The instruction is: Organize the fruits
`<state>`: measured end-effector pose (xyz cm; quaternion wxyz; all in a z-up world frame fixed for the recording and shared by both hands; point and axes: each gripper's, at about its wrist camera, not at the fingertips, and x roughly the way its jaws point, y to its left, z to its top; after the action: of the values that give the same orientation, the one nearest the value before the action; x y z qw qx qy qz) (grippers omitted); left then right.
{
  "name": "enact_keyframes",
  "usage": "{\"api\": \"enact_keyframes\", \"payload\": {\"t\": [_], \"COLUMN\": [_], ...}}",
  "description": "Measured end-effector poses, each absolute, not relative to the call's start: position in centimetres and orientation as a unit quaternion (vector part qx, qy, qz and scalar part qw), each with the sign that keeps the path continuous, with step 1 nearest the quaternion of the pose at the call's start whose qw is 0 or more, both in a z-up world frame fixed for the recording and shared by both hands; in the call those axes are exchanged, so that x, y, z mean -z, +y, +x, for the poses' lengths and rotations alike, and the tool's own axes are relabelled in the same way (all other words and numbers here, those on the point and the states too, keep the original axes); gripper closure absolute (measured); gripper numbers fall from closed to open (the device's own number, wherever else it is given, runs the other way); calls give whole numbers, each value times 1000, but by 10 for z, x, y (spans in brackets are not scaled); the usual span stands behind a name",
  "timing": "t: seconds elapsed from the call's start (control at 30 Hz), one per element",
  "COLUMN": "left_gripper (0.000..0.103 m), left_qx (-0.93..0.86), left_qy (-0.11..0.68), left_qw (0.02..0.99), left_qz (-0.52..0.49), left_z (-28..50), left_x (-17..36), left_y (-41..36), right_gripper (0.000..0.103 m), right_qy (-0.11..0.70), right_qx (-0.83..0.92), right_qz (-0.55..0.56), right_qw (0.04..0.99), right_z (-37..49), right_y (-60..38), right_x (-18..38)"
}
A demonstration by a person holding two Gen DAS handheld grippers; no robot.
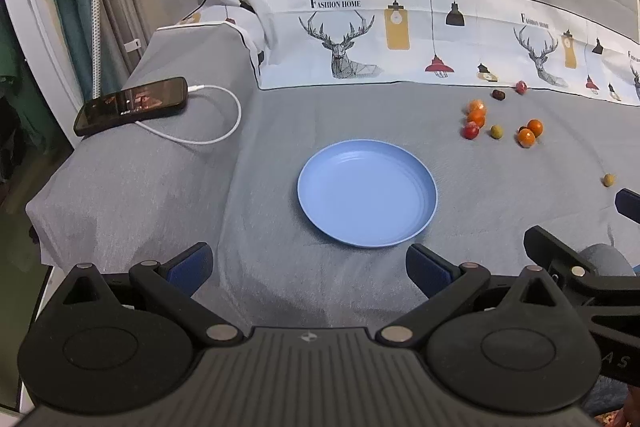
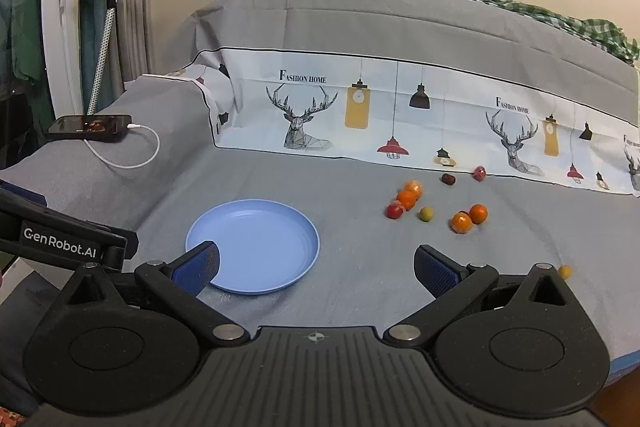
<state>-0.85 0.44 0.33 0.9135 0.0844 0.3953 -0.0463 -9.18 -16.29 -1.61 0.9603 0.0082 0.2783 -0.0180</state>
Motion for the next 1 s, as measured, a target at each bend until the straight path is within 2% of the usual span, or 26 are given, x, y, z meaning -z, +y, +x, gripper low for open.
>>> {"api": "enact_keyframes", "payload": {"t": [1.0], "left_gripper": [0], "left_qx": [40], "left_qy": [392], "left_qw": [915], "left_qz": [90], "left_z": [-16], "left_x": [-12], "left_y": [3], "right_gripper": [0], "right_qy": [265], "right_qx": [20], "right_qz": [3], "right_qw": [964], "right_z": [-102], "right_y": [-160], "right_x": [8]}}
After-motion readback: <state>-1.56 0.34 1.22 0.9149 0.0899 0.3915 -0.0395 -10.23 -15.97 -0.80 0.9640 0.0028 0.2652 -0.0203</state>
